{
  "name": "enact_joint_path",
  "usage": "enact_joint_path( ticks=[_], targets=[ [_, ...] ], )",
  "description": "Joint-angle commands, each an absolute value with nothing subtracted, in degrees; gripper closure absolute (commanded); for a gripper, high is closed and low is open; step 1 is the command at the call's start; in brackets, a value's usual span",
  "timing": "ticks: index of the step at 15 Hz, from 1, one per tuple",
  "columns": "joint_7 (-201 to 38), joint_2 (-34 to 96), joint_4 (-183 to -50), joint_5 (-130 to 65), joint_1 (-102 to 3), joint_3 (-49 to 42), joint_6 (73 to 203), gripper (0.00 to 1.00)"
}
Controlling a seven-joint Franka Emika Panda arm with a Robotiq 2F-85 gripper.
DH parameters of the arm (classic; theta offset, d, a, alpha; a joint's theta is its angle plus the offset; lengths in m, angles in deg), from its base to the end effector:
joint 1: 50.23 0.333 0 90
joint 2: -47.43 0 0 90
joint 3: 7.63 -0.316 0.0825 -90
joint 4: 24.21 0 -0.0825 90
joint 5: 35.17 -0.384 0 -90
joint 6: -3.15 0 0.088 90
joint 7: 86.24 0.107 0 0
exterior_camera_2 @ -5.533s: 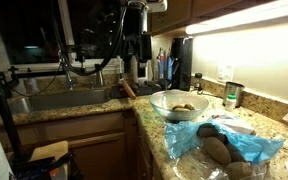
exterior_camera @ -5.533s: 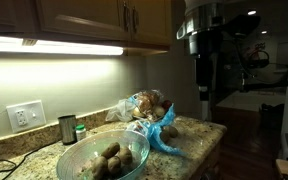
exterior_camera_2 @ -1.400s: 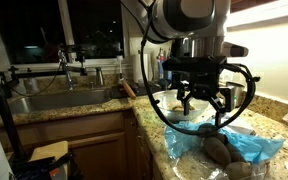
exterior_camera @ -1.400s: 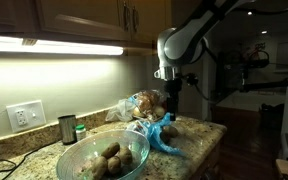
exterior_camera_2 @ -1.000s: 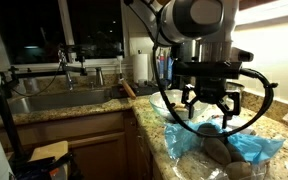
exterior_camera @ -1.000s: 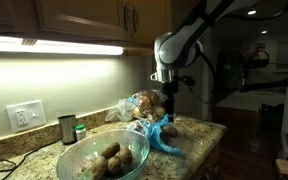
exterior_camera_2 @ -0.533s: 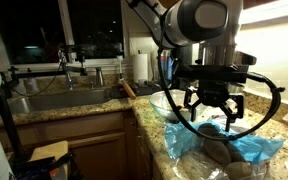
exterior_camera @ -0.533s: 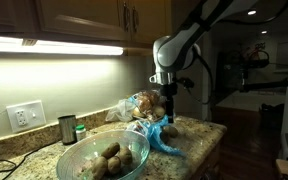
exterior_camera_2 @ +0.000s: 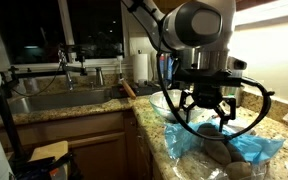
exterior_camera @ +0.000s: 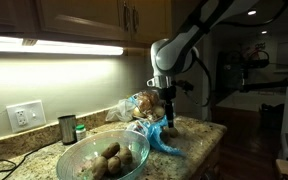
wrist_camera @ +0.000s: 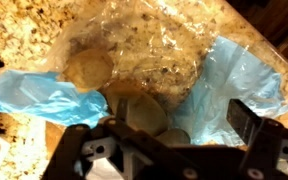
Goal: Remove the potatoes from the plastic bag and place them in the glass bowl on the left
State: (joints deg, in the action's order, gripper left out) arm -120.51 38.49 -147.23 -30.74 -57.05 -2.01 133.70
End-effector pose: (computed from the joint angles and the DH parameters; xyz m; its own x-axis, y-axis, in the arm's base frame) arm 0.5434 -0.1212 0.3283 0.9065 0.4175 -0.0625 0.4205 -0.9062 0.0453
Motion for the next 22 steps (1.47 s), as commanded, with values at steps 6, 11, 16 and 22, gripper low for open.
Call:
enact_joint_path(
  ticks=[6, 11, 16, 22],
  targets=[
    [-128.2, 34.5, -147.5, -28.0, -58.5, -2.7, 135.4, 0.00],
    [-135.3, 31.7, -145.6, -26.8, -59.6, -2.9, 137.3, 0.00],
    [-141.8, 28.3, -142.1, -27.3, -60.3, -3.5, 140.9, 0.00],
    [-148.4, 24.3, -138.8, -28.4, -61.4, -5.0, 143.3, 0.00]
  ],
)
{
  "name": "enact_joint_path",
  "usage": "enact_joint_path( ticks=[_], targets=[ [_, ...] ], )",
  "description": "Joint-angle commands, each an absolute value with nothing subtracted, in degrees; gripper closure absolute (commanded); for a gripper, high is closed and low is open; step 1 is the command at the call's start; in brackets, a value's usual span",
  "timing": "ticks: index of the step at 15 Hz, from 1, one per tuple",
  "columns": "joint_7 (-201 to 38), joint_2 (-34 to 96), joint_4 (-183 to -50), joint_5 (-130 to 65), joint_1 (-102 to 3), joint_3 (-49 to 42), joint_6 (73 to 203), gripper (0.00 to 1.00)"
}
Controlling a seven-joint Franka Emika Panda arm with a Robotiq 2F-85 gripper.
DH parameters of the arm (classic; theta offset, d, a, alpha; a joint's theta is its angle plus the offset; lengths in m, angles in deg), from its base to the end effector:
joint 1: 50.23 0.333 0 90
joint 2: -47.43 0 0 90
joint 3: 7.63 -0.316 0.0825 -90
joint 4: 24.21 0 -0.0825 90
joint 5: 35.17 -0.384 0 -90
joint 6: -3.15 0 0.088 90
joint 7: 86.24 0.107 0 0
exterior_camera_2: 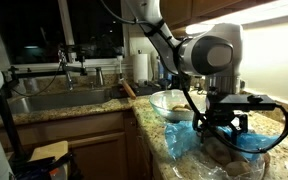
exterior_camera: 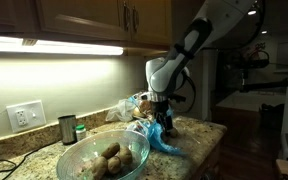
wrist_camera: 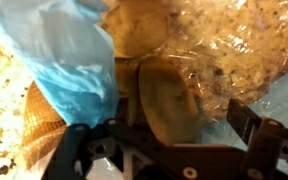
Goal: Remove the potatoes from the plastic bag and place them in the glass bowl on the left
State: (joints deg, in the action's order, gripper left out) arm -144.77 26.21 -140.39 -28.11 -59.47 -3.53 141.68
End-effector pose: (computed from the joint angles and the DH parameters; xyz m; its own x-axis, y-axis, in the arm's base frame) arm 0.5860 -0.1384 0.2662 0.6329 0.7695 -0.0854 0.7742 -0.6292 0.0691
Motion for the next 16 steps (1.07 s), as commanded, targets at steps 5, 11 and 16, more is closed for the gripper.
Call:
enact_joint_path(
  ticks=[5, 11, 16],
  targets=[
    [-151.6, 22.5, -136.9, -29.8, -62.1, -6.4, 143.0, 0.00],
    [-153.8, 24.0, -138.2, -34.4, -62.3, -9.0, 141.7, 0.00],
    [-154.0, 24.3, -139.6, -32.9, -62.2, -7.8, 142.6, 0.00]
  ],
)
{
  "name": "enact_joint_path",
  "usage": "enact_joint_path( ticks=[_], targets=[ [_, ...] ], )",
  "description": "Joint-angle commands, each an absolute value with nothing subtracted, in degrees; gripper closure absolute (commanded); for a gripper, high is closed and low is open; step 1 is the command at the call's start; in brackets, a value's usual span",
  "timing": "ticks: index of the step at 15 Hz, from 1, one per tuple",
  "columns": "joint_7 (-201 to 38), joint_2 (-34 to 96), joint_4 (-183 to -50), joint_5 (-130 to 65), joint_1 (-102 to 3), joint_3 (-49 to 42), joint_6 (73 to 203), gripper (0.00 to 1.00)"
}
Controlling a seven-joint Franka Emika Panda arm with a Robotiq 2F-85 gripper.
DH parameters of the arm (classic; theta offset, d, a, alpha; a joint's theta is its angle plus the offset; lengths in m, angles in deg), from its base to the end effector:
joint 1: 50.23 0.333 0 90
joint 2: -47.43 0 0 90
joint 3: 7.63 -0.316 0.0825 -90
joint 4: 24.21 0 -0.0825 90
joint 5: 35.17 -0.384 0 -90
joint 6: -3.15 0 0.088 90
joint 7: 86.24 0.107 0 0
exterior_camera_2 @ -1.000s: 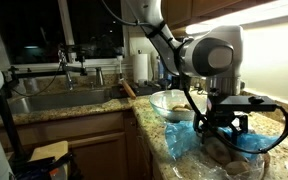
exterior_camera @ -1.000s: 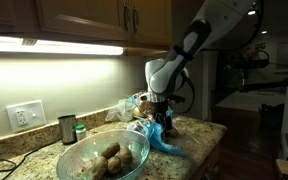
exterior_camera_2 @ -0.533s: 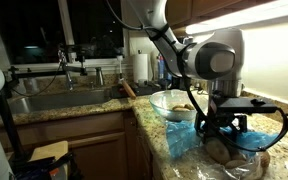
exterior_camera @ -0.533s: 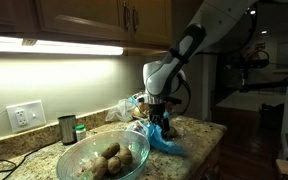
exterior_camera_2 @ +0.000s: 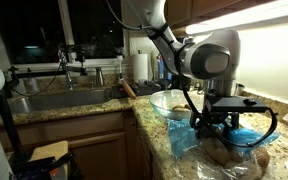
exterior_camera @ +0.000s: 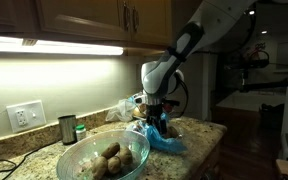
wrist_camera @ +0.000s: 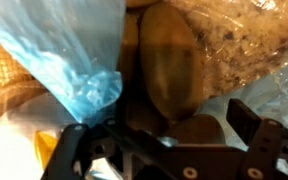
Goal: Remove the potatoes from the plastic bag and place them in the glass bowl on the left
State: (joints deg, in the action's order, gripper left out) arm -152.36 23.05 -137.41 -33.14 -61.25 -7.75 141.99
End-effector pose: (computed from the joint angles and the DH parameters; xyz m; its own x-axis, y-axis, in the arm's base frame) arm 0.6047 -0.1166 0.2539 0.5488 0.8359 -0.0123 0.8358 -0.5483 0.0292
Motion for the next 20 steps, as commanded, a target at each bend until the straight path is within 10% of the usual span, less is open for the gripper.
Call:
enact_joint_path(
  ticks=[1, 13, 14, 20],
  targets=[
    [-153.8, 24.5, -139.7, -32.6, -62.3, -7.4, 142.4, 0.00],
    [-153.6, 25.2, -143.0, -34.3, -63.0, -7.6, 142.2, 0.00],
    [-153.7, 25.3, -143.2, -34.4, -63.1, -7.6, 142.2, 0.25],
    [-154.5, 26.1, -143.7, -34.6, -63.9, -7.8, 142.6, 0.61]
  ],
)
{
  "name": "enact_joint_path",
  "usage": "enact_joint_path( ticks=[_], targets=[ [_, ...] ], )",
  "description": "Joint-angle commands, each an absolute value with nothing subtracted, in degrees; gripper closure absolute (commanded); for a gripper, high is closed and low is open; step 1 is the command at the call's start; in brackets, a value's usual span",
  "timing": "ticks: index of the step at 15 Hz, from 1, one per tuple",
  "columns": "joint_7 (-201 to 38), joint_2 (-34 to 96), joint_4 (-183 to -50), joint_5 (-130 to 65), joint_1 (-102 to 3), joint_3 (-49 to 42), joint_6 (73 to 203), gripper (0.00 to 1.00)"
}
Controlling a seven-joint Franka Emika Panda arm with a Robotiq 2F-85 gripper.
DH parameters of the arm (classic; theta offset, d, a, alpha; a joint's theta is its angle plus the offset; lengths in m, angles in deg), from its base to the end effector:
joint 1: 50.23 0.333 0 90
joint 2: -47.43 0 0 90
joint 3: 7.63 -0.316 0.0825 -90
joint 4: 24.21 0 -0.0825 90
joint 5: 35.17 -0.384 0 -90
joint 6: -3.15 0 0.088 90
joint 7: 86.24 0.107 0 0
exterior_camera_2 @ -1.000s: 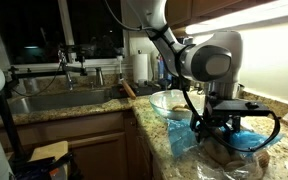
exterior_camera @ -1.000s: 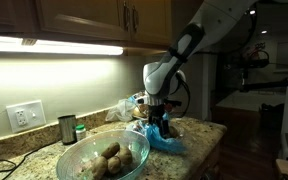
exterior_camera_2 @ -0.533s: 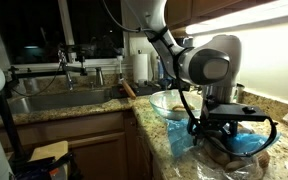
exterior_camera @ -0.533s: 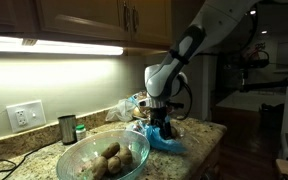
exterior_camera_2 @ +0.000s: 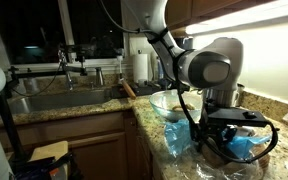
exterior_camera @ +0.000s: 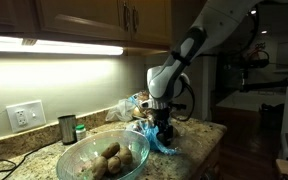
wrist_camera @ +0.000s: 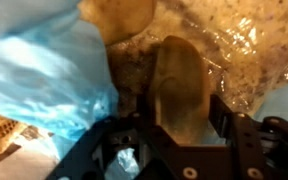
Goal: Remove the potatoes from the plastic bag and place them in the glass bowl on the left
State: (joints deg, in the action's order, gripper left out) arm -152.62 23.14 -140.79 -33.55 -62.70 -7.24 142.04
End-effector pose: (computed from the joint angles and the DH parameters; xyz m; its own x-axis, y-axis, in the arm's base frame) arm 0.5808 -0.1326 0.2313 0.5759 0.8168 -0.0329 0.8166 -0.5767 -0.0236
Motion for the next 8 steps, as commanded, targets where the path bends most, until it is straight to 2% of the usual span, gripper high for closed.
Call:
enact_joint_path(
  ticks=[1, 2, 8],
  targets=[
    [-154.5, 26.4, -143.8, -34.5, -63.9, -7.8, 142.7, 0.66],
    [-154.4, 26.6, -143.8, -34.5, -63.8, -7.8, 142.7, 0.71],
    [-152.5, 29.4, -145.4, -33.2, -62.7, -7.1, 141.5, 0.71]
  ],
)
